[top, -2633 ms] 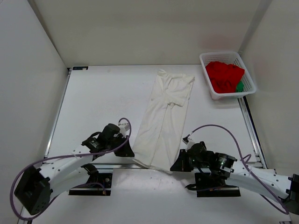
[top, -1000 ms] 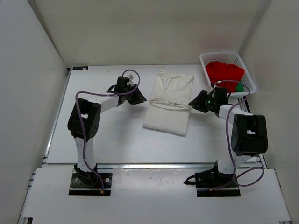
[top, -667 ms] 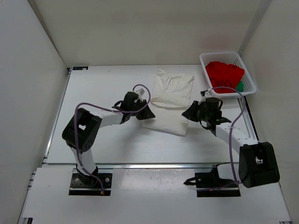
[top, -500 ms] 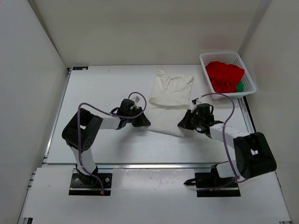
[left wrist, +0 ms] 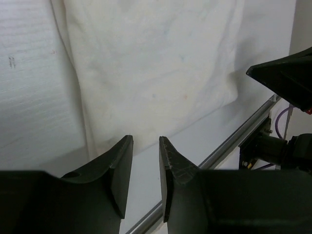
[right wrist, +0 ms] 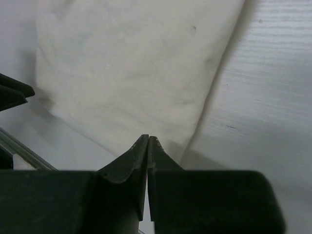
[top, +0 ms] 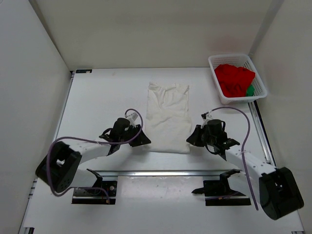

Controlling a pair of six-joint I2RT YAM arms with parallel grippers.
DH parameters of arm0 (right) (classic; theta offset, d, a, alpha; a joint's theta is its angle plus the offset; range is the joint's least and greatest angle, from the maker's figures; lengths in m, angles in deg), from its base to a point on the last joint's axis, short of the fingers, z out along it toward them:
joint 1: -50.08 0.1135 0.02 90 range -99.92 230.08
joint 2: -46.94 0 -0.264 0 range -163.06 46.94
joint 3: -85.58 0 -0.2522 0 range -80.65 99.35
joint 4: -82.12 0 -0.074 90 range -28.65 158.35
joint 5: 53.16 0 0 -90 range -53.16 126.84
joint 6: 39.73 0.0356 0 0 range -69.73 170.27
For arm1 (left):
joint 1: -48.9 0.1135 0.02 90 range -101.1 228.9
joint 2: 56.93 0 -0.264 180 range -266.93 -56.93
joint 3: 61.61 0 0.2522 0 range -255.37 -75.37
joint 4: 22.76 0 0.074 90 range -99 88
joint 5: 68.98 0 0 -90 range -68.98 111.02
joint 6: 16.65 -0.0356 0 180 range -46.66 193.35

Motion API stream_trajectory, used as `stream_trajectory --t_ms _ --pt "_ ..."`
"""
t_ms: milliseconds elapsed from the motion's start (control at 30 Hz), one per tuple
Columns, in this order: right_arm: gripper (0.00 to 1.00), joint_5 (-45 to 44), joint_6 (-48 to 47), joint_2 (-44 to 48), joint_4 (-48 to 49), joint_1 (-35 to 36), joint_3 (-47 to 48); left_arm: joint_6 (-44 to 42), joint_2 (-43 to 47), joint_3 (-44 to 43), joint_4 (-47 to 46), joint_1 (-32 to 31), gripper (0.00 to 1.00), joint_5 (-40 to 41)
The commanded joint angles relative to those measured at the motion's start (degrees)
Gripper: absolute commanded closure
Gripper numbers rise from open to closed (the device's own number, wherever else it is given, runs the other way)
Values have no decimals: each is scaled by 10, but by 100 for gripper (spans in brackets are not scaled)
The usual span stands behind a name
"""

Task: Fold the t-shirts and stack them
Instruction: Fold the folded rectangular tshirt in 1/3 of the way, then grab one side of the 2/3 rectangular tshirt with both arms

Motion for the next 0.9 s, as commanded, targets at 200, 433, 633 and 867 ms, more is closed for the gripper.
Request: stream_trajectory --t_ms 200,433,633,867 --pt "82 -12 18 108 -50 15 -52 -95 80 11 147 8 51 70" --pt "60 -7 32 92 -38 12 -88 -86 31 29 126 -10 38 57" --pt "68 23 50 52 1 17 -100 -76 1 20 100 -22 54 57" --pt "98 25 66 74 23 18 -95 -65 15 21 96 -30 92 42"
